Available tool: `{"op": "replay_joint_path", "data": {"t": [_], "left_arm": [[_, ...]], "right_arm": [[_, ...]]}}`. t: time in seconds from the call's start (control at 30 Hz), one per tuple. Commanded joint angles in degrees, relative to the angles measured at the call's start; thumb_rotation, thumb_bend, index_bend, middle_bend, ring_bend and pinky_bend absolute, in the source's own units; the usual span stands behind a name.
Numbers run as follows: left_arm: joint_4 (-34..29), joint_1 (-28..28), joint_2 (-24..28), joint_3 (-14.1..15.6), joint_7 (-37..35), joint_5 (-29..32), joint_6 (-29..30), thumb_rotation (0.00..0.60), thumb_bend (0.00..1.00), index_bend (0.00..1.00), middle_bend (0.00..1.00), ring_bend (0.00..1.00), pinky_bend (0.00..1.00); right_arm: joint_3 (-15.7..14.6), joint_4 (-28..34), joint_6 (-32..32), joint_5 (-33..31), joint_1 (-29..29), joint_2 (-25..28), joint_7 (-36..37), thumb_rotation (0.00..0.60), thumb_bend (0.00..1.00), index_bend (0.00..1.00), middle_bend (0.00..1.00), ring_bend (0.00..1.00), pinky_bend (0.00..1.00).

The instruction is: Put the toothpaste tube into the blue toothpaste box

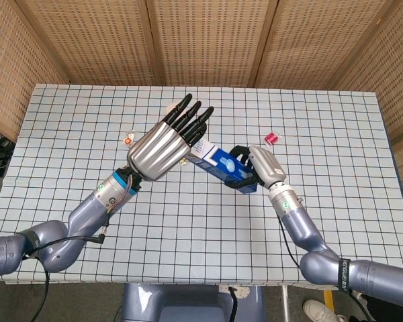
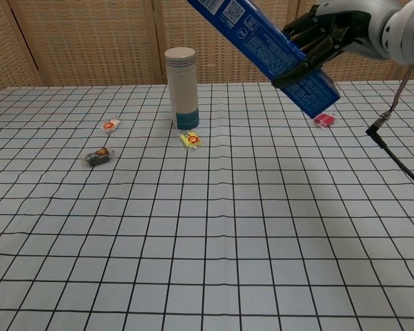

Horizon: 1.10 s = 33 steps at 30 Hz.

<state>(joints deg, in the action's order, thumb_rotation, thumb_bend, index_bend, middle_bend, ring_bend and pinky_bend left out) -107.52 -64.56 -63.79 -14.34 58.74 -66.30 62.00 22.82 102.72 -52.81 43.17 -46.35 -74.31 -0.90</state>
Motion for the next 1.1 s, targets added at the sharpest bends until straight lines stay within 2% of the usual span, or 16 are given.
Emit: {"op": "replay_joint_path", "data": {"t": [0.03,0.37,0.5,0.7,0.9,0.97,1.1], "left_arm": [[0.0,1.0,0.6,-0.2,-1.7,-0.8,1.1,0.6,0.3,0.17,0.0,0.02,0.0],[4.6,1.6,-0.9,-0.4,-5.3,-2.2,1.7,0.6,0.3,0.16,0.0,0.02,0.0],[5.4,1.7,-2.0,-1.0,-6.7,-2.7,2.5,0.6,0.3,0.16,0.0,0.02,0.0],[3.9,3.1,-1.3,-1.4,-8.4,-3.2,3.9,0.6,0.3,0.16,0.0,0.02,0.0],[0.9,8.0,0.8,-0.1,-12.3,-5.1,8.3,0.6,0.3,0.16,0.0,0.02,0.0],[0.7,9.9,0.8,0.6,-14.0,-5.9,10.0,0.6,0.3,0.16,0.0,0.02,0.0],[1.3,12.4,0.8,2.0,-16.1,-7.7,11.4,0.6,0.3,0.16,0.0,0.02,0.0]], "right_arm": [[0.1,-1.8,-0.2,1.1,0.8,-0.8,2.2,0.6,0.32,0.72,0.55,0.6,0.71],[0.2,-4.5,0.9,3.2,2.3,-2.3,8.1,0.6,0.32,0.73,0.56,0.61,0.71],[2.3,-4.6,2.0,3.6,3.9,-2.8,15.2,0.6,0.32,0.75,0.57,0.63,0.71],[4.7,-6.2,3.7,8.3,6.8,-2.5,25.5,0.6,0.32,0.77,0.59,0.64,0.72],[6.4,-7.9,1.8,16.4,10.0,-3.0,36.8,0.6,0.32,0.77,0.59,0.64,0.72],[6.3,-8.7,1.0,19.4,11.0,-3.4,40.6,0.6,0.32,0.77,0.59,0.64,0.72],[4.8,-10.4,0.0,22.7,11.6,-3.8,41.7,0.6,0.32,0.77,0.59,0.64,0.72]]}}
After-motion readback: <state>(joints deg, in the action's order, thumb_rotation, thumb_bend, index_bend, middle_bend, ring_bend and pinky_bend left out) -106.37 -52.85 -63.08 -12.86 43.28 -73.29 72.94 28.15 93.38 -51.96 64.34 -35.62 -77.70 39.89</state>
